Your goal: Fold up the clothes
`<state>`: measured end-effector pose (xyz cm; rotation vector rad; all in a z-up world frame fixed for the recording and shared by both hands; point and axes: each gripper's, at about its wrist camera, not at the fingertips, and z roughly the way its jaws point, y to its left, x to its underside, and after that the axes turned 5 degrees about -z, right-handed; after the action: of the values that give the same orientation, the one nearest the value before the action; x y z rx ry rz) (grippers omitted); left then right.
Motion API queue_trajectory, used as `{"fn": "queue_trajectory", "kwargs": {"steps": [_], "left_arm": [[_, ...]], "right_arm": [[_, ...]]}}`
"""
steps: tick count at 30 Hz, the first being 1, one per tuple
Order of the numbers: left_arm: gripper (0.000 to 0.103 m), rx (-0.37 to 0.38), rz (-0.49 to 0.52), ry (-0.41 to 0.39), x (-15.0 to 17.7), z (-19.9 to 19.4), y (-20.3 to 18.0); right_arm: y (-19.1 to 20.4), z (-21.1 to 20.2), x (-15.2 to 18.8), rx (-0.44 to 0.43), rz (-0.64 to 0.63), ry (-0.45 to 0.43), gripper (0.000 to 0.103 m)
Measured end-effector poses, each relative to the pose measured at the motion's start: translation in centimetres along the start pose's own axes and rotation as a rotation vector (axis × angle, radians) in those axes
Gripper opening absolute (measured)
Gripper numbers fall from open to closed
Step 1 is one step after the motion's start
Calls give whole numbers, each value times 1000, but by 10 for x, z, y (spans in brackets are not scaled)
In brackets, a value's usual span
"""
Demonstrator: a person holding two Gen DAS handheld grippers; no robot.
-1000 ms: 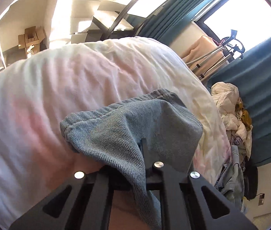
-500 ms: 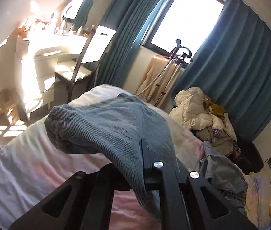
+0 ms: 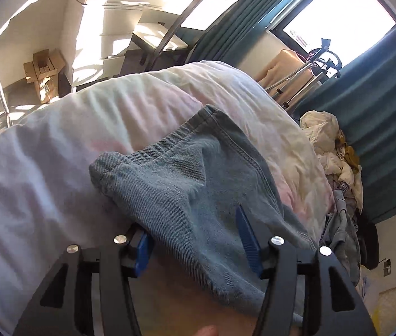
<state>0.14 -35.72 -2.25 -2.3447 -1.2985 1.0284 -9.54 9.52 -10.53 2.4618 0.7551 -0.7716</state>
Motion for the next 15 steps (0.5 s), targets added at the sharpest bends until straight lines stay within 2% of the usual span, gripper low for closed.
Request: {"fn": "queue_trajectory", "kwargs": {"steps": [3,7,12,15], "left_arm": [[73,-23,55,-83,4,-36,-12],[74,-17,177,-184,14,-84,-38],[76,26,289,-215,36,-110,-82],[76,95,322,-179,58,-101,-113]], "right_arm": [[1,-4,-4,-3,-1,-15,12],[5,-21,-8,-1,-11,-46,14],[9,-47,-15,8,-10,-76,20],[1,-75,-17,30,38,-109,33]]}}
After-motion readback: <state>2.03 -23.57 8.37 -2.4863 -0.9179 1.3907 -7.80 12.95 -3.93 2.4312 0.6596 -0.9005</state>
